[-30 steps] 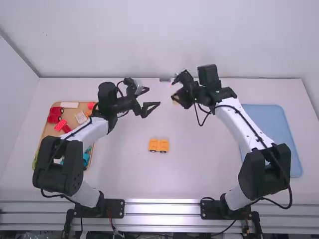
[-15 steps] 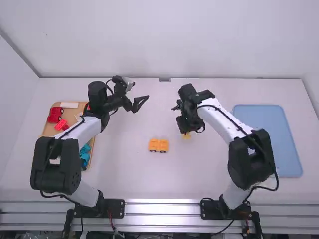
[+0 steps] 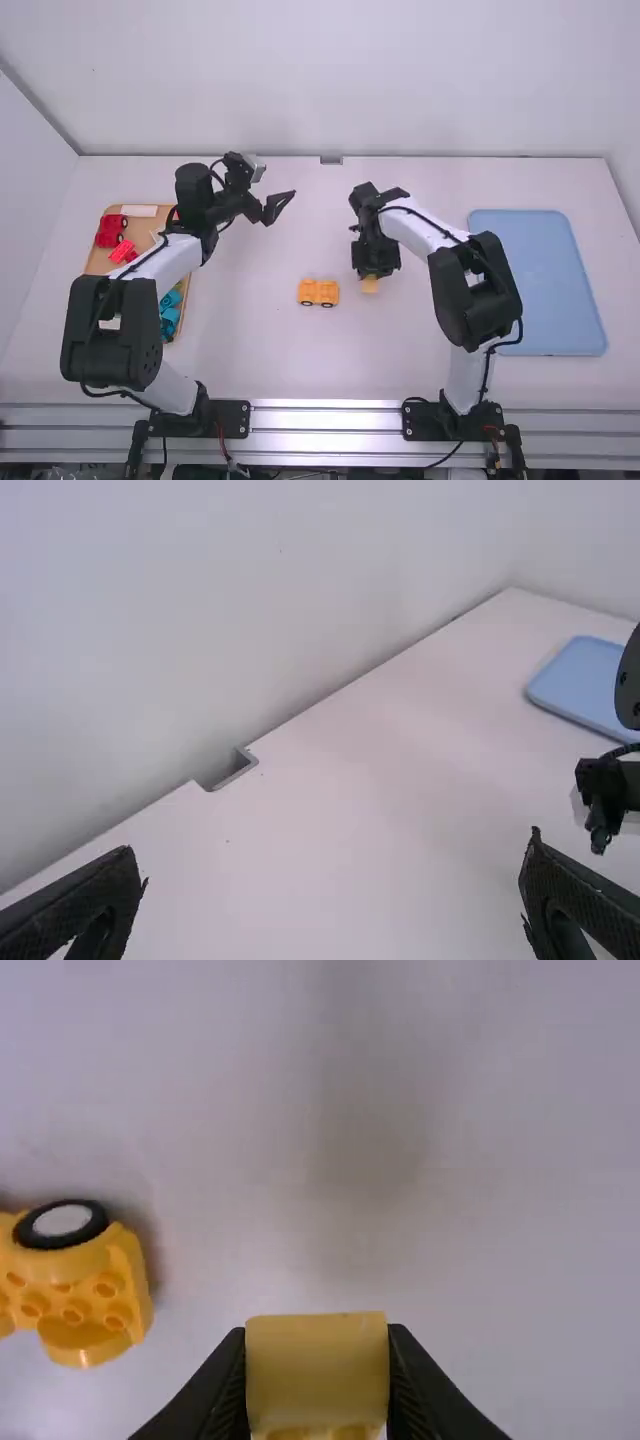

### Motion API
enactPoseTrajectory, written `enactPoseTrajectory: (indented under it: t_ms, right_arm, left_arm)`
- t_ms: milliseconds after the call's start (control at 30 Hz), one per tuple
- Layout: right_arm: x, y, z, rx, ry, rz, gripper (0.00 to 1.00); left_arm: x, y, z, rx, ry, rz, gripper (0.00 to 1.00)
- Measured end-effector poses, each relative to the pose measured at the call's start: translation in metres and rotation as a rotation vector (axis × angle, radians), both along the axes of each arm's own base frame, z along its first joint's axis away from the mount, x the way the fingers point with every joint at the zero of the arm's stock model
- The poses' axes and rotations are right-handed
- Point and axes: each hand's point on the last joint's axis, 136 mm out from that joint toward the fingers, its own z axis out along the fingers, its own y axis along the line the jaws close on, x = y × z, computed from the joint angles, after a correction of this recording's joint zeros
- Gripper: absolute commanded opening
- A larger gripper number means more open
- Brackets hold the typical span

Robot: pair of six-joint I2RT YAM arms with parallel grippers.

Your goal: Assemble lego blocks to make yellow taxi

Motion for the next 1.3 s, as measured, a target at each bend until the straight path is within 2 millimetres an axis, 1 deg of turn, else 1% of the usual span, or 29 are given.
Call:
enactPoseTrajectory:
  t_ms: [167,400,433,467,500,533,567,667,700,800,933,1067,1300]
  right_arm:
    - [-0.007,-0.007,-0.01,-0.044,0.016,-0.148,0.0]
    - [-0.018,-0.016,-0.019,-0.112,0.061,-0.521,0.0]
    - [-0.018,-0.016,-0.019,-0.112,0.061,-0.521,0.0]
    - [-0.021,-0.018,-0.02,-0.127,0.077,-0.608,0.0]
    - [-0.022,-0.019,-0.02,-0.132,0.084,-0.652,0.0]
    - [-0.021,-0.019,-0.02,-0.129,0.093,-0.714,0.0]
    - [-0.021,-0.02,-0.02,-0.128,0.095,-0.736,0.0]
    - [-0.017,-0.023,-0.02,-0.115,0.128,-0.908,0.0]
    - [-0.016,-0.023,-0.02,-0.112,0.131,-0.925,0.0]
    - [-0.005,-0.024,-0.024,-0.061,0.141,-1.061,0.0]
    - [0.001,-0.023,-0.029,-0.01,0.164,-1.159,0.0]
    - [-0.003,-0.022,-0.035,0.007,0.202,-1.233,0.0]
    - [-0.008,-0.018,-0.038,-0.016,0.215,-1.303,0.0]
  left_arm:
    - [0.0,0.0,0.0,0.001,0.0,0.0,0.99]
    - [-0.001,0.0,-0.005,0.003,0.023,0.002,0.99]
    - [-0.001,0.0,-0.005,0.003,0.023,0.002,0.99]
    - [-0.001,0.0,-0.005,0.003,0.025,0.002,0.99]
    - [-0.001,0.0,-0.005,0.003,0.025,0.002,0.99]
    - [-0.001,0.0,-0.005,0.003,0.025,0.001,0.99]
    - [-0.001,0.0,-0.005,0.003,0.025,0.001,0.99]
    - [-0.002,0.0,-0.006,0.003,0.03,0.001,0.99]
    - [-0.002,0.0,-0.006,0.003,0.03,0.001,0.99]
    - [-0.002,0.0,-0.008,0.003,0.04,0.001,0.99]
    - [-0.003,0.0,-0.009,0.003,0.044,0.001,0.99]
    - [-0.003,0.0,-0.009,0.003,0.043,0.001,0.99]
    - [-0.003,0.0,-0.009,0.0,0.047,0.002,0.99]
